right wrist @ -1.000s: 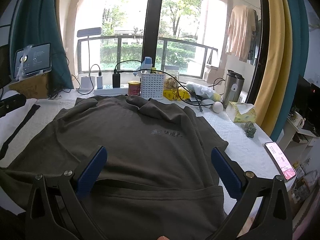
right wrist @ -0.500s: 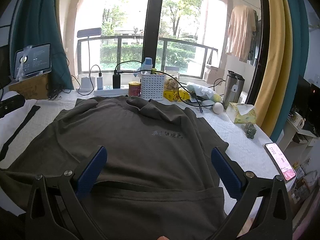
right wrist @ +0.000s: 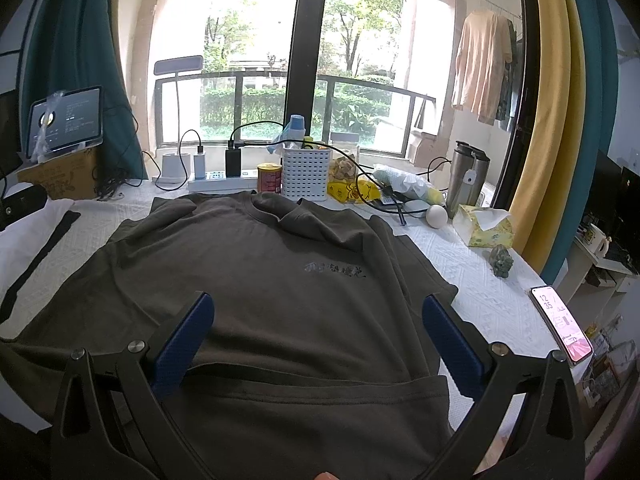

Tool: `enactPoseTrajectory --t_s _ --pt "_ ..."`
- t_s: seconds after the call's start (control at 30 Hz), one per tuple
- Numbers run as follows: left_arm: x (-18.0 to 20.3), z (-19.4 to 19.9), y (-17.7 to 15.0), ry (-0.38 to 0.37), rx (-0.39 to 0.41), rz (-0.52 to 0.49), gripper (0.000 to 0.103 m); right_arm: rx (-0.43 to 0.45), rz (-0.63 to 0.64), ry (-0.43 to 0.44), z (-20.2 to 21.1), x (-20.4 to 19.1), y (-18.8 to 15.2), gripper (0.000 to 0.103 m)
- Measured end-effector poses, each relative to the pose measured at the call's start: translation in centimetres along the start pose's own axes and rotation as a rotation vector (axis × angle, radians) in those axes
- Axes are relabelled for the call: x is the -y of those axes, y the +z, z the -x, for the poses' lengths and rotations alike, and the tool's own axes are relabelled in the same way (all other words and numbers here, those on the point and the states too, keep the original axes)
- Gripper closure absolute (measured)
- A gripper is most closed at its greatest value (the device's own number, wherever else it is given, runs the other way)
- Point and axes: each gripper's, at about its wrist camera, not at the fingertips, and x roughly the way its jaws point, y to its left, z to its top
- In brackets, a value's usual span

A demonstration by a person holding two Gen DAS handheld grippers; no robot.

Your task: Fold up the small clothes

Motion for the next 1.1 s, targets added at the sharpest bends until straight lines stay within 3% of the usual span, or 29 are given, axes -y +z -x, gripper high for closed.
enactPoseTrajectory --t_s 0.63,1.1 --pt "0.3 -0.9 0.3 0.019 -0.014 -0.023 0.026 -0.026 -0.001 0.008 -0.9 -0.1 -0.1 0.000" --pt "0.6 -7.6 2.2 0.017 -0.123 -0.049 0.026 -0.094 -0.012 -0.019 -6.0 5.1 0.8 0.000"
